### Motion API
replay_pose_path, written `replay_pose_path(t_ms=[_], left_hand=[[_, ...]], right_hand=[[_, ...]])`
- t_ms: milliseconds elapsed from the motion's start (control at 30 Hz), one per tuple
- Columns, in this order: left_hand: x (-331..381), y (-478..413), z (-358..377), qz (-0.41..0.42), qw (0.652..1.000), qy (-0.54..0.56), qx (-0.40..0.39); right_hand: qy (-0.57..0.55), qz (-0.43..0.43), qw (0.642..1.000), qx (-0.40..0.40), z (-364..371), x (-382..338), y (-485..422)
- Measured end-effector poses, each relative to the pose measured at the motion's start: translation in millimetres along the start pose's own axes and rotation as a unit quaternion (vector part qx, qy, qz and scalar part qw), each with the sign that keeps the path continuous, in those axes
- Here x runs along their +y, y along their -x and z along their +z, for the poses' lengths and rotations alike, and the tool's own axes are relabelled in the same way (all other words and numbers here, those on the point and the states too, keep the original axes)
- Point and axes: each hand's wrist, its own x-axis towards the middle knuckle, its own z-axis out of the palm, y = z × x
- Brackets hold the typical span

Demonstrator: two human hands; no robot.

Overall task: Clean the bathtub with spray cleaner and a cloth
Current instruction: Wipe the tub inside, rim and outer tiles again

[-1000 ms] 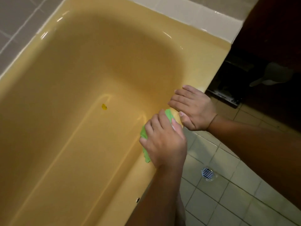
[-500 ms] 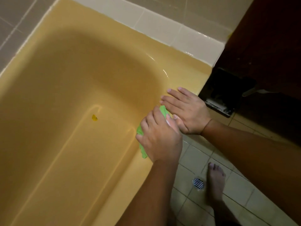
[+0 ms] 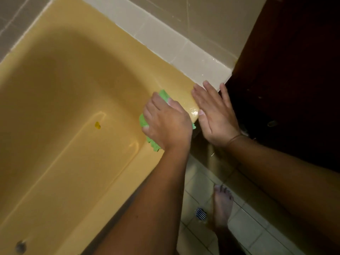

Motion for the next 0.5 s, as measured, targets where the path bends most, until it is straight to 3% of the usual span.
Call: replay_pose_path(t_ms=[167,300,400,500], left_hand=[[30,2,12,0.006,1.0,0.01,0.016],[46,9,13,0.031,0.998,0.047,0.013],[50,13,9,0.043,0.995,0.087,-0.005],[51,19,4,0.052,0.989,0.131,-0.046]], right_hand=[[-0.159,0.05,0.985,0.033,0,1,15],[-0.289,0.204,0.932,0.08,-18,-10,31],[-0.374,0.341,0.86,0.068,-27,-18,40],[-0.555,0.422,0.715,0.057,-34,-27,43]])
